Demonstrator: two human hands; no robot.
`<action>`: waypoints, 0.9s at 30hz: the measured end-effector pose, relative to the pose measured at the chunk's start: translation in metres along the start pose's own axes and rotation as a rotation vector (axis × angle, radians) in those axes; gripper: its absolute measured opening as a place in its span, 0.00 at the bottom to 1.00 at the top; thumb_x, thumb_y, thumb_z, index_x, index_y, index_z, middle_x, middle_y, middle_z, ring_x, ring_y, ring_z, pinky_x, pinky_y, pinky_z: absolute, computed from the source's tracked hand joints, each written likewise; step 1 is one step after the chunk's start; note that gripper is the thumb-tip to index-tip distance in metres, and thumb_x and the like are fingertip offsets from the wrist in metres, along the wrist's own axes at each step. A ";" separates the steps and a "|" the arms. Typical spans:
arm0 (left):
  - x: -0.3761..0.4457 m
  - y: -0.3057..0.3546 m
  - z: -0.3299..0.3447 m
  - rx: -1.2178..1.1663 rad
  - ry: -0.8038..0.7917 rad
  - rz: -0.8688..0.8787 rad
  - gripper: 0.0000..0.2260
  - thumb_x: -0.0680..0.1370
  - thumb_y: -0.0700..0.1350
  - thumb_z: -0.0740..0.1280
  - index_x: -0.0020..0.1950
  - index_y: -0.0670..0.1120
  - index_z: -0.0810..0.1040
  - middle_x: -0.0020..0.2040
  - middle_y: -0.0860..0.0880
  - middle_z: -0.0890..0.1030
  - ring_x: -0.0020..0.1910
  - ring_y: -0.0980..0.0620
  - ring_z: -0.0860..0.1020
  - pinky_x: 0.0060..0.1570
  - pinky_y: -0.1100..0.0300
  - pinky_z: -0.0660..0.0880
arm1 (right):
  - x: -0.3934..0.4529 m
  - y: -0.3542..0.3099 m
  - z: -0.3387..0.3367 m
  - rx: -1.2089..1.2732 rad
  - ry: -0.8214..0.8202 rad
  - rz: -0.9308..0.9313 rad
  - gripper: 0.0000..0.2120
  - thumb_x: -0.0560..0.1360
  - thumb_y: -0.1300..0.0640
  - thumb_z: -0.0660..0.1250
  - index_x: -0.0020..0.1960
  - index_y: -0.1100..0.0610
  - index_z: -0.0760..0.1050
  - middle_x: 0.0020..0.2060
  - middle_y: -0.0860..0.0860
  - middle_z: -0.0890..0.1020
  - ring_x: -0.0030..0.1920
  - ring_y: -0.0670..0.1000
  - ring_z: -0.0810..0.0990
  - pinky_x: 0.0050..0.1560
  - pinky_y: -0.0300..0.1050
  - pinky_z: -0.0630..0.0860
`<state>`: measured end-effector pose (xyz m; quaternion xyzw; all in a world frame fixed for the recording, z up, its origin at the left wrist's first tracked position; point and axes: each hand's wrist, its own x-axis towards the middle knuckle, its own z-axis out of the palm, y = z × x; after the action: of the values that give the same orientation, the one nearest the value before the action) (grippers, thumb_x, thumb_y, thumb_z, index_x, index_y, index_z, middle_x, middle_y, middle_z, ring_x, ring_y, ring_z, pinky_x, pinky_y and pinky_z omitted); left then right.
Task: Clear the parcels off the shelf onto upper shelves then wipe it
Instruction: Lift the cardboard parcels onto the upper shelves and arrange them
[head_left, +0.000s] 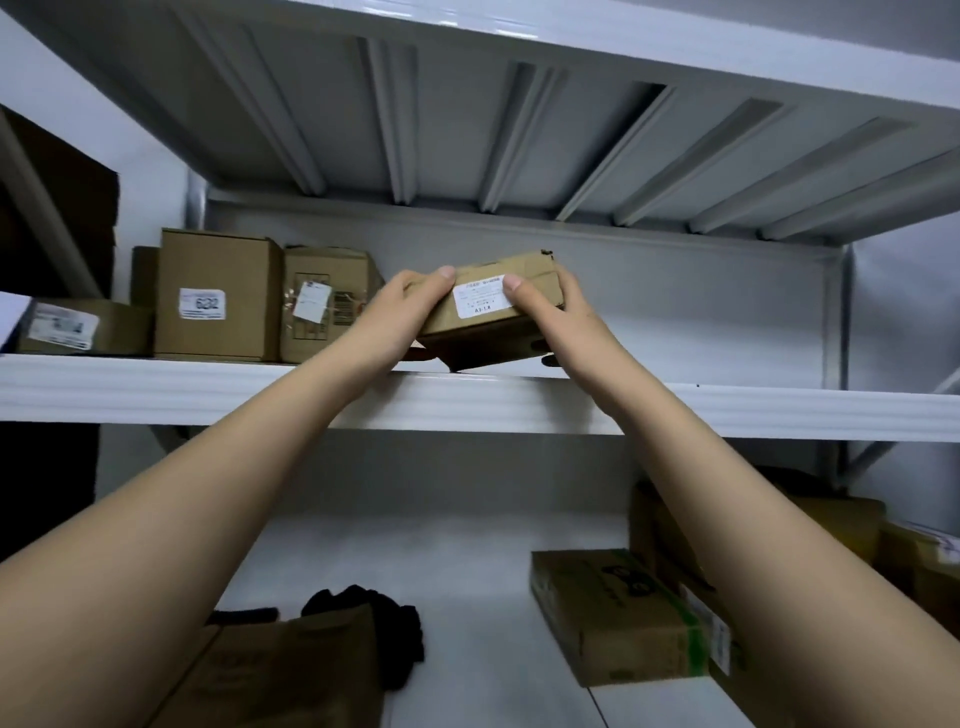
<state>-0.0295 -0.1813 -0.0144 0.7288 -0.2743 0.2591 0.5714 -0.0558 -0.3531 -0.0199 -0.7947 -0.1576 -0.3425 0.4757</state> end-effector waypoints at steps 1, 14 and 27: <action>0.000 -0.001 -0.009 0.037 -0.021 -0.016 0.16 0.80 0.58 0.57 0.60 0.48 0.69 0.49 0.52 0.76 0.45 0.57 0.76 0.39 0.68 0.77 | 0.004 -0.002 0.006 0.043 -0.026 -0.004 0.32 0.71 0.32 0.62 0.71 0.41 0.61 0.60 0.43 0.77 0.60 0.50 0.77 0.61 0.51 0.74; 0.006 -0.013 -0.100 0.105 0.116 -0.128 0.17 0.80 0.60 0.57 0.57 0.48 0.73 0.47 0.51 0.78 0.44 0.55 0.77 0.47 0.59 0.76 | 0.028 -0.038 0.095 0.042 -0.151 -0.006 0.40 0.64 0.28 0.56 0.72 0.44 0.59 0.67 0.49 0.70 0.63 0.53 0.74 0.65 0.56 0.71; 0.015 -0.043 -0.149 0.294 0.114 -0.307 0.20 0.79 0.61 0.56 0.63 0.49 0.69 0.49 0.52 0.76 0.48 0.55 0.74 0.55 0.58 0.66 | 0.039 -0.044 0.140 -0.286 -0.395 -0.052 0.23 0.83 0.50 0.50 0.74 0.58 0.58 0.71 0.56 0.65 0.68 0.61 0.67 0.69 0.53 0.65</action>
<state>0.0013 -0.0287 -0.0024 0.8218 -0.0865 0.2470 0.5062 0.0022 -0.2137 -0.0082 -0.9012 -0.2178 -0.2116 0.3092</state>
